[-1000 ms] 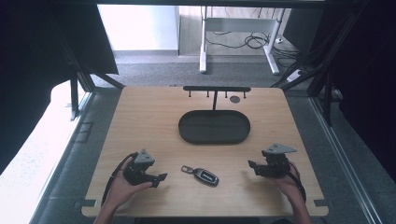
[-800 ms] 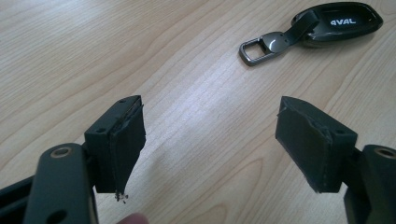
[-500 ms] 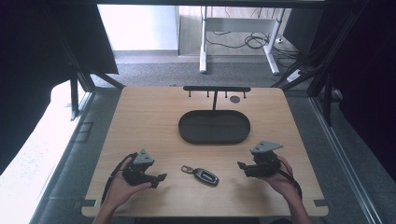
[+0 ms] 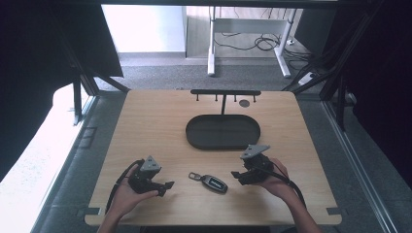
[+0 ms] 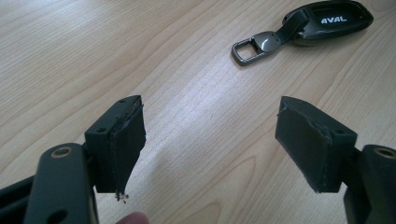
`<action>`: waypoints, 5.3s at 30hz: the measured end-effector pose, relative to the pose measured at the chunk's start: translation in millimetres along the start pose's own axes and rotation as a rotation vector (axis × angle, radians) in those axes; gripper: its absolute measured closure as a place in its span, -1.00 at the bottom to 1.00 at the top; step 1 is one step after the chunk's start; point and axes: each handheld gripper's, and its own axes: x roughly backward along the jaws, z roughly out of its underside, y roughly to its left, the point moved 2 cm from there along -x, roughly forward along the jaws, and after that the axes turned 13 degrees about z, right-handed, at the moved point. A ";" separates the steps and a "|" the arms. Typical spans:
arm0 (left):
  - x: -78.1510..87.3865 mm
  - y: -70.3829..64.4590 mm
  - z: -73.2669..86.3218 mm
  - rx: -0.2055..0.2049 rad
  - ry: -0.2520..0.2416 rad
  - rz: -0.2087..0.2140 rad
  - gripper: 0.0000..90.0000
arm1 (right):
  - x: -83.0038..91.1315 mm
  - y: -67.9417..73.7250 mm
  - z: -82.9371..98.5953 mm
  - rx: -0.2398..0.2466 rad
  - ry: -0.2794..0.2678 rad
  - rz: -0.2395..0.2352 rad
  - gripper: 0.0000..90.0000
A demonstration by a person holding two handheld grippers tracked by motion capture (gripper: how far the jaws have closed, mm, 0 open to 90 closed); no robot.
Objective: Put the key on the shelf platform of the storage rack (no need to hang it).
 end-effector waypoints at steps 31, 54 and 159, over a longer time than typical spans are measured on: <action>-3.9 0.1 0.5 -0.007 0.018 0.002 -0.46 | -25.3 48.8 -33.8 0.138 0.103 -0.119 -0.26; -6.4 -1.0 0.2 -0.028 0.032 0.002 -0.46 | -51.2 77.1 -42.1 0.254 0.208 -0.138 -0.28; -14.9 -5.4 -0.4 -0.044 0.058 0.008 -0.45 | -11.4 37.0 -103.1 0.228 0.115 -0.127 0.09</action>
